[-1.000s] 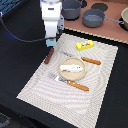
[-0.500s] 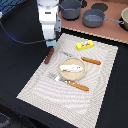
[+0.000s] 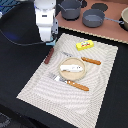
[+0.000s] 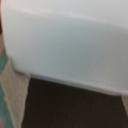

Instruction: Interact with the objects in diverse but meaningful ways.

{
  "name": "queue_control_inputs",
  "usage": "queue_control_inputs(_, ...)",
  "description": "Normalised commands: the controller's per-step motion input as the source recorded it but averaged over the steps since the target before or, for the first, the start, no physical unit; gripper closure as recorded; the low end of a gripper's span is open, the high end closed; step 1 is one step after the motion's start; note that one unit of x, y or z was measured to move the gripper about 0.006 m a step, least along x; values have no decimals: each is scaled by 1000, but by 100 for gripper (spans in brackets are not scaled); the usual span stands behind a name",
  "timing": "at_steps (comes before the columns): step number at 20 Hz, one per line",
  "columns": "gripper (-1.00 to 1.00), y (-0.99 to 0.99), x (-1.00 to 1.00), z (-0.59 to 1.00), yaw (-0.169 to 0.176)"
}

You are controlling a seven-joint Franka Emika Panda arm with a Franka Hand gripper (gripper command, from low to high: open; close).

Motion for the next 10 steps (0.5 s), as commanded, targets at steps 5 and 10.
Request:
queue_control_inputs(5, 100, -527, -206, 742, -24)
queue_control_inputs(10, 100, -958, 21, 764, -2)
